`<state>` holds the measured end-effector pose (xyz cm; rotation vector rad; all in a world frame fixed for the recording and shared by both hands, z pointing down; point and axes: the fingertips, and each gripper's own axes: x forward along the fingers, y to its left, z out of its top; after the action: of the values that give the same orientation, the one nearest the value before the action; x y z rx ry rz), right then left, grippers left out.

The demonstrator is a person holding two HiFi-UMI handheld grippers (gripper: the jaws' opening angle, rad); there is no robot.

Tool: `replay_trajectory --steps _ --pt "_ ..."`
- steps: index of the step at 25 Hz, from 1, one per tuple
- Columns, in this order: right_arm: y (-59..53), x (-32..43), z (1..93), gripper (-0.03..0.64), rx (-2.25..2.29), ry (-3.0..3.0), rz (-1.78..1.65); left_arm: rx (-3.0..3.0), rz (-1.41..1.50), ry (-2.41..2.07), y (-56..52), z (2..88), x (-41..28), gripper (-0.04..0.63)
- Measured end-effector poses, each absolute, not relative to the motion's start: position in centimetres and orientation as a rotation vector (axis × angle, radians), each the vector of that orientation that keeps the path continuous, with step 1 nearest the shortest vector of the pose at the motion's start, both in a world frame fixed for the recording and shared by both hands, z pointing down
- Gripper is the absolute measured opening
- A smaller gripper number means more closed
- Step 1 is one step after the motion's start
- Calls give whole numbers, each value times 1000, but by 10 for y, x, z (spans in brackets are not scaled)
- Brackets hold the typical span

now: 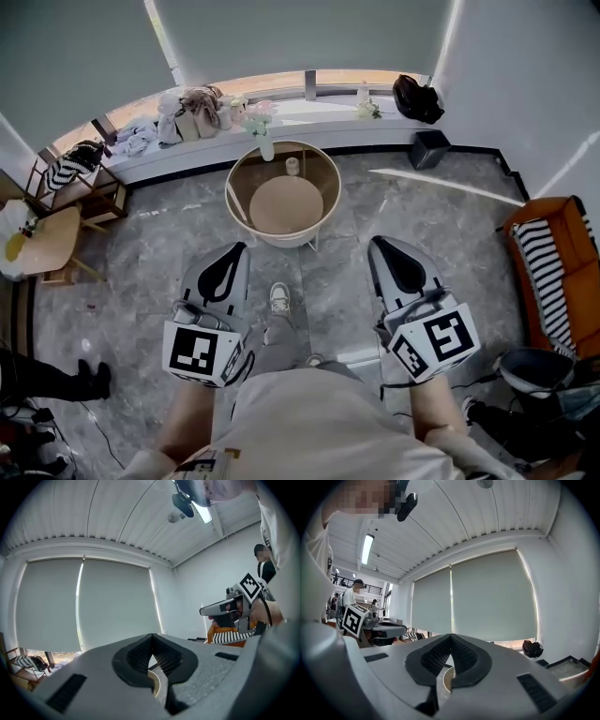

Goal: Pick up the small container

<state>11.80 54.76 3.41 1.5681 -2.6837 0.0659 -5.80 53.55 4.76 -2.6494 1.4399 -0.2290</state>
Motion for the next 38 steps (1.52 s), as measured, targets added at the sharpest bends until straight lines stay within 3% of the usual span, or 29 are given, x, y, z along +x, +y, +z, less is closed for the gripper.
replay_trajectory --steps 15,38 --pt "456 108 57 6 1569 -2649 63 -2704 -211 1401 438 70 -62 8" --pt "178 69 46 6 1629 -2570 149 -2803 -289 1316 158 68 -93 8"
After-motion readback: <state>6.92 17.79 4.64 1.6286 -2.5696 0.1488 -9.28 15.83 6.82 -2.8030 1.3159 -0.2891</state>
